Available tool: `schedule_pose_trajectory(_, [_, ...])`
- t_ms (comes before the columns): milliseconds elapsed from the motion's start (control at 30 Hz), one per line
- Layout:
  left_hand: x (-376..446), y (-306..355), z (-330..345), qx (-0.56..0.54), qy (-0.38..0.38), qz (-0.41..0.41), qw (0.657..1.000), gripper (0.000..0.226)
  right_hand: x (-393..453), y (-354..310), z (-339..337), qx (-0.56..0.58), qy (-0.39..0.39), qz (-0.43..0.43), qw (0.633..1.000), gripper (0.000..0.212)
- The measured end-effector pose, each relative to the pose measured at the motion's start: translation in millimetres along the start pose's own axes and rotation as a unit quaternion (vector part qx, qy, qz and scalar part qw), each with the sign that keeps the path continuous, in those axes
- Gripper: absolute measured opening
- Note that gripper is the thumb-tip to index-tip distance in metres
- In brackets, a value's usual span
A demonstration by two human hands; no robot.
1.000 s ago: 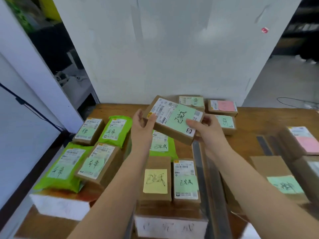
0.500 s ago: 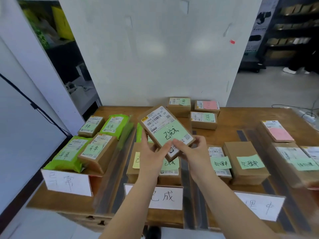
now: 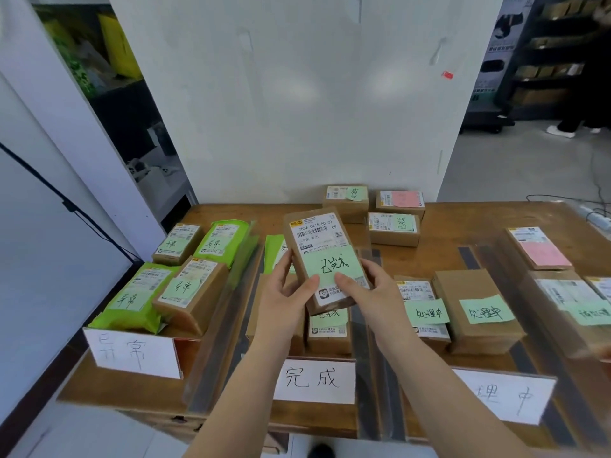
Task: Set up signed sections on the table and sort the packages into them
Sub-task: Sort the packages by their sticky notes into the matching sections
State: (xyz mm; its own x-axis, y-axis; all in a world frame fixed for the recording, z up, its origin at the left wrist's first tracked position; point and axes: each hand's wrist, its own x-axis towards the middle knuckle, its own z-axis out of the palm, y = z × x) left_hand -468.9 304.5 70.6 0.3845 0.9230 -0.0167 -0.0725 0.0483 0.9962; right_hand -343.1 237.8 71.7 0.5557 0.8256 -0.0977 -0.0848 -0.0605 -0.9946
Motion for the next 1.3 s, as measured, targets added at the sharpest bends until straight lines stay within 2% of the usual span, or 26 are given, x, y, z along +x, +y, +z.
schedule_pose_trajectory(400, [95, -23, 0, -0.006, -0.027, -0.043, 0.999, 0.048, 85, 13, 11, -0.082, 0.038, 0.048, 0.995, 0.035])
schedule_pose_trajectory(600, [150, -43, 5, 0.014, -0.032, -0.087, 0.996, 0.05, 135, 24, 18, -0.142, 0.066, 0.069, 0.985, 0.041])
schedule_pose_trajectory(800, [198, -75, 9, 0.064, -0.06, -0.114, 0.99, 0.048, 177, 44, 23, -0.183, 0.081, 0.111, 0.973, 0.05])
schedule_pose_trajectory(1067, [233, -111, 14, 0.142, -0.055, -0.184, 0.971, 0.043, 214, 83, 24, -0.212, 0.08, 0.189, 0.956, 0.051])
schedule_pose_trajectory(1300, [237, -127, 18, 0.252, -0.102, -0.175, 0.946, 0.035, 223, 108, 21, -0.273, 0.074, 0.242, 0.928, 0.048])
